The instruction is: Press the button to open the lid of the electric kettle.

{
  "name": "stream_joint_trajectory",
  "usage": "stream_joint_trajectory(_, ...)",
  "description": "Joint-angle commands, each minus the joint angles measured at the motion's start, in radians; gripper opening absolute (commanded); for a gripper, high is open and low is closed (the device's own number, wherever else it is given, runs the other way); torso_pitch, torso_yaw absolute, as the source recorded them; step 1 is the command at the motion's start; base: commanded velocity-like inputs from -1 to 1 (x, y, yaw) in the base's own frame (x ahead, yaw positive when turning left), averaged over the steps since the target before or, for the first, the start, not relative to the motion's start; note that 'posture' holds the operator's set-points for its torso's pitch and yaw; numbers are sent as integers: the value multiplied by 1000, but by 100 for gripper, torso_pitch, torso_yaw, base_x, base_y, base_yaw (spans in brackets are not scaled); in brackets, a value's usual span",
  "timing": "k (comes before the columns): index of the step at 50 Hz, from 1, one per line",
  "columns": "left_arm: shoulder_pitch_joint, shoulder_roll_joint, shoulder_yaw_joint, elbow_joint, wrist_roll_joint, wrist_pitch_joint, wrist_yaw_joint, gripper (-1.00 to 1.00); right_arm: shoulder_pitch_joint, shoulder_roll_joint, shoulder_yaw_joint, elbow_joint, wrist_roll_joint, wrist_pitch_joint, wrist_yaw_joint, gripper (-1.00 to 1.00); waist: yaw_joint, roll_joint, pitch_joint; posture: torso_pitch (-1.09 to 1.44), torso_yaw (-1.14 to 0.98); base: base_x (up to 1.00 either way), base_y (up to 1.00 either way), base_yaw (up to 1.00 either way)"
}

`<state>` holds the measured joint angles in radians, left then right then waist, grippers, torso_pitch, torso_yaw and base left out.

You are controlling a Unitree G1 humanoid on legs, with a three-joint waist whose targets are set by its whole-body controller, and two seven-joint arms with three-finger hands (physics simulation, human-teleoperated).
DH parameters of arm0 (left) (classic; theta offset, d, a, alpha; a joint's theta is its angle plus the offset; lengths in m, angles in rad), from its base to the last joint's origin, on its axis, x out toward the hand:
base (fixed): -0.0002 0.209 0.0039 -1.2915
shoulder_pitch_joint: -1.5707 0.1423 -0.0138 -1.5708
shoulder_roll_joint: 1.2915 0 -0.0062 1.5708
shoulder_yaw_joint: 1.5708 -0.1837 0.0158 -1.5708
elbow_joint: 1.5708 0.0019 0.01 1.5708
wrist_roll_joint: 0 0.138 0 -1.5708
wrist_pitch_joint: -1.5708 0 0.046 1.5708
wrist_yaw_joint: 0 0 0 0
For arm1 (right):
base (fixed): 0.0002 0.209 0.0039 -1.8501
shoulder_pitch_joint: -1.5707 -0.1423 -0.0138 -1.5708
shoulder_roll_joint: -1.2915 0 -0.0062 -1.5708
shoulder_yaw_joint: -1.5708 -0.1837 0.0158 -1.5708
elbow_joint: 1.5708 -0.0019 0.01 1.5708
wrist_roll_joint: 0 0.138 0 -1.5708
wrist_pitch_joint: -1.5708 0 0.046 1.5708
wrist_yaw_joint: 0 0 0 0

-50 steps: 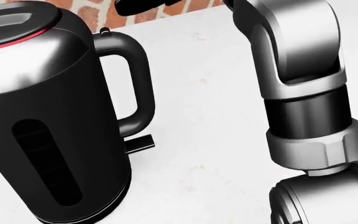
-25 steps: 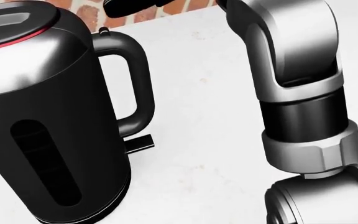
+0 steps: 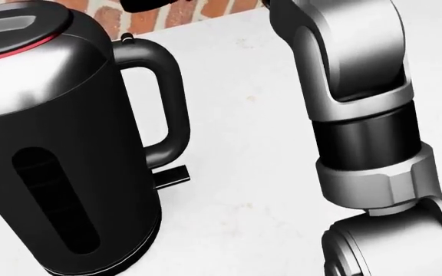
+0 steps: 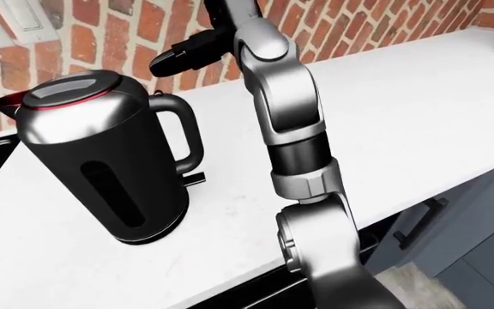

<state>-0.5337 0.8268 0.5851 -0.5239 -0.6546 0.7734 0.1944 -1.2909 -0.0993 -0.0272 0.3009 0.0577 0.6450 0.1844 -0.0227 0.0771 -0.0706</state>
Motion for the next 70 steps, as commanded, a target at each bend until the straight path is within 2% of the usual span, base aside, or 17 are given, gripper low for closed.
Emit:
stream_joint_trajectory(1,-21,20,16,-12,4,-23,2,100,-32,-4,-3,-28,-5,-36,-2,100,0,6,-20,-20,0,0,0,0)
stream_joint_trajectory(27,-25,23,18,-13,-1,-20,4,100,-13,8,1,-35,-21,-37,14,100,0,6,-21,-20,0,0,0,0)
stream_joint_trajectory(31,-23,22,17,-14,-2,-20,6,100,-23,5,-12,-40,2,-9,26,100,0,6,-21,-20,0,0,0,0)
stream_joint_trajectory(57,-20,20,18,-12,1,-24,2,100,23,23,13,-76,-23,-10,45,100,0,5,-23,-20,0,0,0,0)
stream_joint_trajectory(70,-19,22,19,-12,-2,-25,3,100,-10,26,-2,-34,-20,-30,9,100,-1,8,-22,-20,0,0,0,0)
